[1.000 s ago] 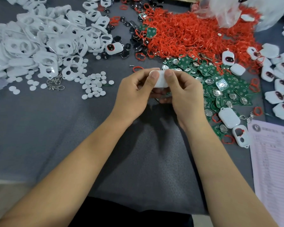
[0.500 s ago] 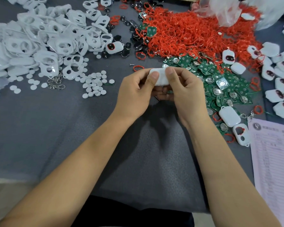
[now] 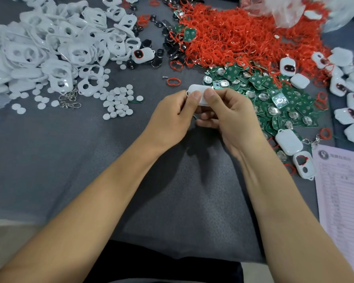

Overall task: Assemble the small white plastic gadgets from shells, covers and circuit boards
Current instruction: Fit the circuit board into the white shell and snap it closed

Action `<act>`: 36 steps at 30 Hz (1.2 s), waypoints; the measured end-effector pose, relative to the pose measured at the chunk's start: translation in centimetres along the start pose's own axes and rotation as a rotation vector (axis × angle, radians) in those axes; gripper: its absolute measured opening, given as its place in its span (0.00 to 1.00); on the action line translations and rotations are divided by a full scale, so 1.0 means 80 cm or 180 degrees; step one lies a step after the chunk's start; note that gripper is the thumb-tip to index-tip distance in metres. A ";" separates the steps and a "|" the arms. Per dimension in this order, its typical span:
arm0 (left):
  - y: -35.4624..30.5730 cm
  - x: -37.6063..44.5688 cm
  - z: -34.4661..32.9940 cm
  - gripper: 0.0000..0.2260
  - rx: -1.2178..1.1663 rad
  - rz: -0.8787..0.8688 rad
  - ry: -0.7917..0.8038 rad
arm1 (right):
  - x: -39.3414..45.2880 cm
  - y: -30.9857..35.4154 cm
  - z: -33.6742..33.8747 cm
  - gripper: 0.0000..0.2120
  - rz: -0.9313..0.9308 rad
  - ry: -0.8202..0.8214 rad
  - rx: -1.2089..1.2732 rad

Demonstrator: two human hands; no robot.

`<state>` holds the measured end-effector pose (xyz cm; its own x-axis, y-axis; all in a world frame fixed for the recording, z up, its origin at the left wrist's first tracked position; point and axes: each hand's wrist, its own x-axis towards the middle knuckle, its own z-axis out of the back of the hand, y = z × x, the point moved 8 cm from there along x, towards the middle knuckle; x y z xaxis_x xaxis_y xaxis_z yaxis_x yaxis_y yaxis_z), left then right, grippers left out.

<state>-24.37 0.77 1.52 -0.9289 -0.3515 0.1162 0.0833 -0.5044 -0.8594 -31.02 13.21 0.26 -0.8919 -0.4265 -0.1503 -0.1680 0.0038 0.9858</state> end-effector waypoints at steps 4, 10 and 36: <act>-0.002 -0.001 -0.002 0.17 -0.0133 -0.0020 -0.0003 | 0.000 -0.002 0.001 0.07 -0.0080 -0.0081 0.0156; 0.008 0.000 0.001 0.22 -0.0745 0.0364 0.0020 | -0.003 0.000 -0.005 0.07 -0.0098 0.0024 0.0302; -0.021 0.000 0.017 0.14 -0.0664 -0.0705 -0.0312 | -0.007 0.005 -0.008 0.09 -0.0358 0.0271 0.1190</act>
<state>-23.99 0.53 3.63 -0.8761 -0.3307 0.3507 -0.2023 -0.4080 -0.8903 -30.29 12.84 0.79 -0.8239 -0.5163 -0.2336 -0.4179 0.2751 0.8658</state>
